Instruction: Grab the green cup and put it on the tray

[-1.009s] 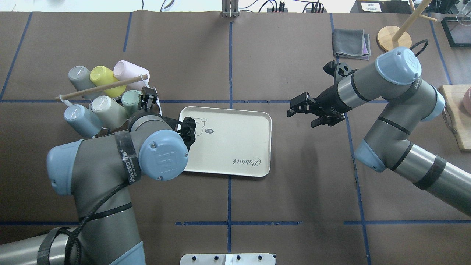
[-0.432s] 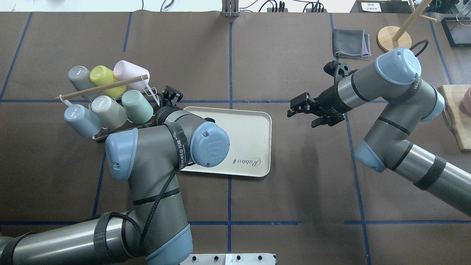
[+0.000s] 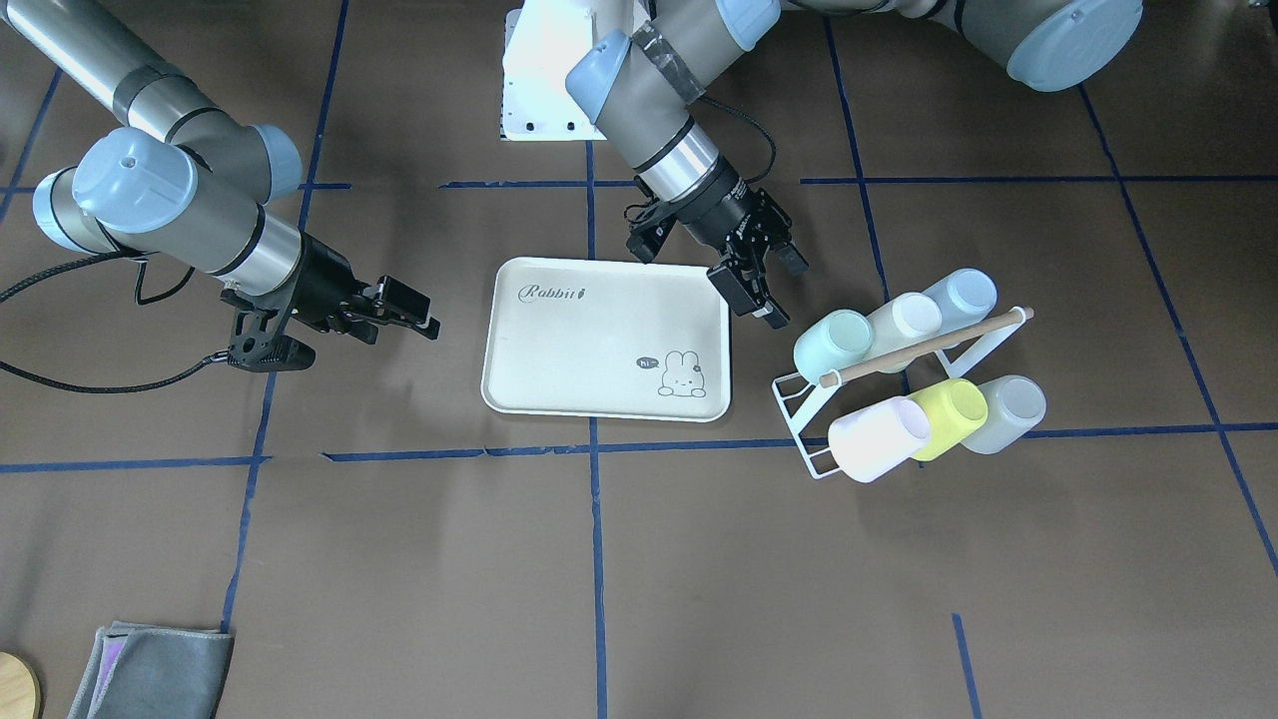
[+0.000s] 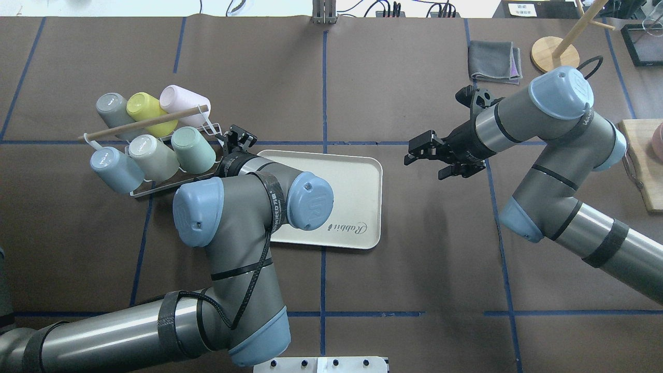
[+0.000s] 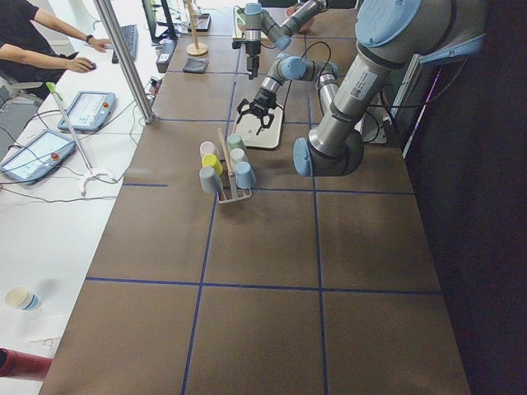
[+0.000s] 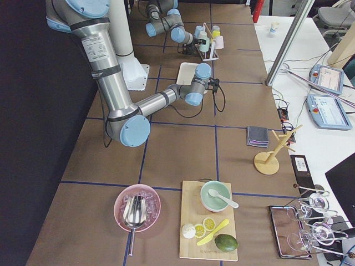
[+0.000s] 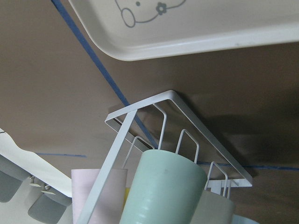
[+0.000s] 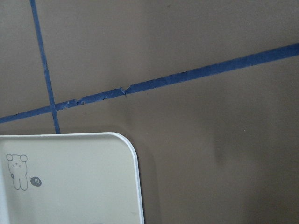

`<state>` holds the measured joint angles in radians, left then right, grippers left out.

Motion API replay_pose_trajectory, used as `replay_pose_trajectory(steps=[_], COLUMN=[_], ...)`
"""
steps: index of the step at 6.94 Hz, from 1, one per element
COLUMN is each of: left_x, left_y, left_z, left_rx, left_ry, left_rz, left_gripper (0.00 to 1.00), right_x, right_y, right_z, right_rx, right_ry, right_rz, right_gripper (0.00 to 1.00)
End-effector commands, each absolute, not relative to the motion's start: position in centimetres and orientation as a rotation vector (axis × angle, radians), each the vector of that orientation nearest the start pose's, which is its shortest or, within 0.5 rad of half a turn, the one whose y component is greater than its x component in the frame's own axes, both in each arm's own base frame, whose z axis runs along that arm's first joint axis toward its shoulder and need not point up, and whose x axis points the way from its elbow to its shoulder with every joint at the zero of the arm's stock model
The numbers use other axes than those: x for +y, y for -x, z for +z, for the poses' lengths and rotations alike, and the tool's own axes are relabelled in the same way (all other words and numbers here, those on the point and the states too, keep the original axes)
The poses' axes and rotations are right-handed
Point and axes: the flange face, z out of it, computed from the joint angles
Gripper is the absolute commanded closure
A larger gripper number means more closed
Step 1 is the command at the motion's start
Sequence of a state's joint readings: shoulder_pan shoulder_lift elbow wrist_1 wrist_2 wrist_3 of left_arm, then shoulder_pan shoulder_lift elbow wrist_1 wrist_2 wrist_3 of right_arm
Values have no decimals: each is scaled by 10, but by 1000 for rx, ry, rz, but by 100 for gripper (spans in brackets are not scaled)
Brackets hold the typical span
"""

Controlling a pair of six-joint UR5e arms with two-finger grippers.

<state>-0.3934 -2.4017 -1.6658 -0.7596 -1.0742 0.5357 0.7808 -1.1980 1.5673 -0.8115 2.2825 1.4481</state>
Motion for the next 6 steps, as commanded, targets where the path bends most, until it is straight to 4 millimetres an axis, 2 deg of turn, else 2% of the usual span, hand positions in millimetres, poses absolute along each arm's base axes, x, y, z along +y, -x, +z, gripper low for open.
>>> replay_pose_trajectory(steps=[1,2,6], left_x=[-424,-426,-436], left_y=[-542,-543,-560], left_z=[215,214,238], left_rx=[-573,-612,-673], left_ry=[-246,-238,-184], left_rz=[1756,1808,1831], left_gripper=[0,0,0], right_x=[-492,-492,-492], right_y=[400,400,400], right_z=[358,357,359], right_rx=[-1240,-1242,-1241], right_ry=[99,98,99], right_rz=[168,168,168], right_gripper=[0,0,0])
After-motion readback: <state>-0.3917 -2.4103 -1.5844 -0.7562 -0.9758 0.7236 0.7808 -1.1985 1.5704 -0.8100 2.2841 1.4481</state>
